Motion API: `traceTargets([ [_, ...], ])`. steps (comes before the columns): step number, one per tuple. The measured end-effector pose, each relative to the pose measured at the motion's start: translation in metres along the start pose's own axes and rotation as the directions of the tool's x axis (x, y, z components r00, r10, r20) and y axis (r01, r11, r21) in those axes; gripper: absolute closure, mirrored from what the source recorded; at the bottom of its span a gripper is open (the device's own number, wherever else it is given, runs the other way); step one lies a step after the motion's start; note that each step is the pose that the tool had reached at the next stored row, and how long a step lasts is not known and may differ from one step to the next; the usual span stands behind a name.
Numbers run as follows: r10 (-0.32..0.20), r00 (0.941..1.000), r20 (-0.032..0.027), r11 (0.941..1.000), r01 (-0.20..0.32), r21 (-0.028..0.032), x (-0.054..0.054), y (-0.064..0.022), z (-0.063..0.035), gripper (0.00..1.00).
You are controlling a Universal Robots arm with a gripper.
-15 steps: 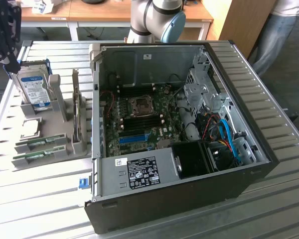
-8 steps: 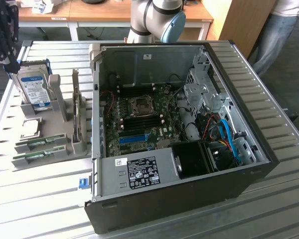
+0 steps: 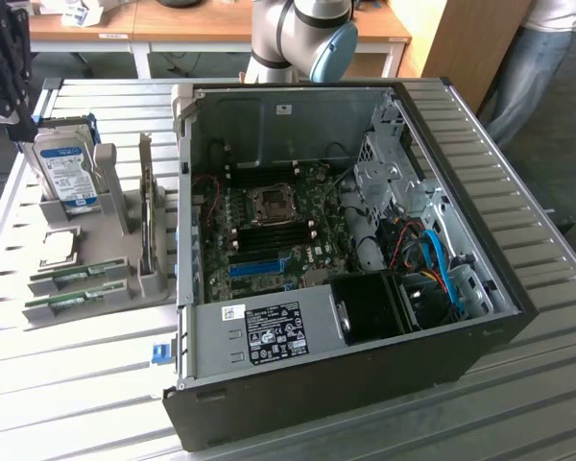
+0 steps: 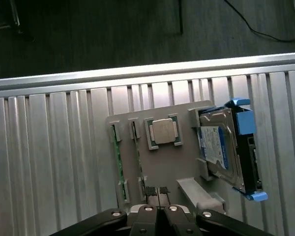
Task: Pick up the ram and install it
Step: 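Pick up the ram and move it above insertion slot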
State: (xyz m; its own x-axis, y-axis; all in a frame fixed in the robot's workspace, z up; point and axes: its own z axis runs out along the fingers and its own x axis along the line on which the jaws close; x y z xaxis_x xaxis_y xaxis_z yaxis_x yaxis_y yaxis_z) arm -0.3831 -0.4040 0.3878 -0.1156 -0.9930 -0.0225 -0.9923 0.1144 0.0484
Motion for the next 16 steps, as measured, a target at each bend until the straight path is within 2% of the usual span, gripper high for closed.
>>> traceTargets([
  [3, -0.047, 0.9989, -0.0021, 0.9989, 0.047, -0.0012, 0.0000, 0.0000, 0.0000, 0.89],
  [6, -0.097, 0.9953, -0.0044, 0.9953, 0.097, -0.0026, 0.0000, 0.0000, 0.0000, 0.89],
  [9, -0.145, 0.9894, -0.0064, 0.9894, 0.145, -0.0040, 0.0000, 0.0000, 0.0000, 0.89],
  [14, -0.219, 0.9757, -0.0095, 0.9757, 0.219, -0.0064, 0.0000, 0.0000, 0.0000, 0.89],
  [16, -0.219, 0.9756, -0.0096, 0.9756, 0.219, -0.0064, 0.0000, 0.0000, 0.0000, 0.89],
])
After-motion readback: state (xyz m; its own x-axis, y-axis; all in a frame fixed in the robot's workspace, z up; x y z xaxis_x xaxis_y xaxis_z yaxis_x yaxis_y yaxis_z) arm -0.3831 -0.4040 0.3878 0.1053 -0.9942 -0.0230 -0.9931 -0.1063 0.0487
